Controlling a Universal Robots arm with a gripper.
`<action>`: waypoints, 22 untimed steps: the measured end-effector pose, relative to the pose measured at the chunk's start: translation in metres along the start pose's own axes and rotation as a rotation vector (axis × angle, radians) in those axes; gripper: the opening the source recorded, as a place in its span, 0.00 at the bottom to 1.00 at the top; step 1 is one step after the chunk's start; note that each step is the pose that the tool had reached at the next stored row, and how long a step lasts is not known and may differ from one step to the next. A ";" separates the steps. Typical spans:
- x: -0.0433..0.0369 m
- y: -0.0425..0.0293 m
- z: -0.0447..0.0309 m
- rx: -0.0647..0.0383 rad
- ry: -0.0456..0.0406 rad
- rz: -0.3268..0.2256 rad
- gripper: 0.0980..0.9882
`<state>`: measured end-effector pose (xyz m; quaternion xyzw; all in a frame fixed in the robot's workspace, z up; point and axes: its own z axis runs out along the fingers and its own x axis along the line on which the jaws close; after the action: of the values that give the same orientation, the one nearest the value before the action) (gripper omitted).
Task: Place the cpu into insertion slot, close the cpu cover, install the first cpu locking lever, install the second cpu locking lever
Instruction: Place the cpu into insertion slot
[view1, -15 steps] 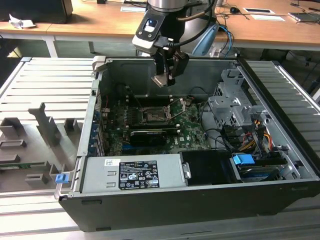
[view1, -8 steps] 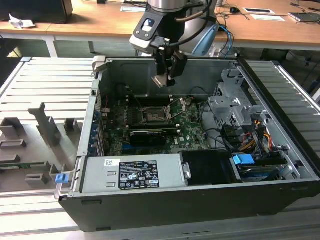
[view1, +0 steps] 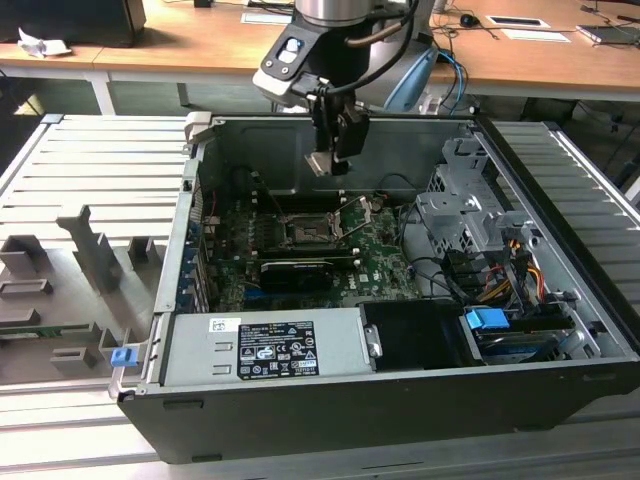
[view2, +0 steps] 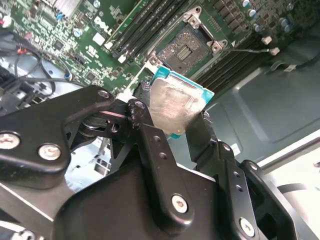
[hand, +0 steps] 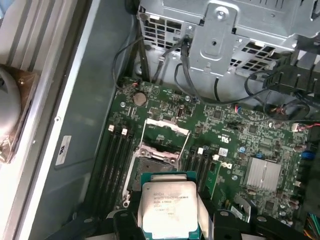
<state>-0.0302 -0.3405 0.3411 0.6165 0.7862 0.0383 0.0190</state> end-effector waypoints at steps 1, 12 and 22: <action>0.0000 0.0000 0.0002 0.000 -0.0012 0.013 0.48; -0.0001 -0.0006 0.0066 -0.001 -0.0055 0.065 0.48; 0.0000 -0.0021 0.0132 -0.001 -0.0060 0.071 0.48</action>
<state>-0.0313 -0.3405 0.3278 0.6442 0.7636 0.0376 0.0203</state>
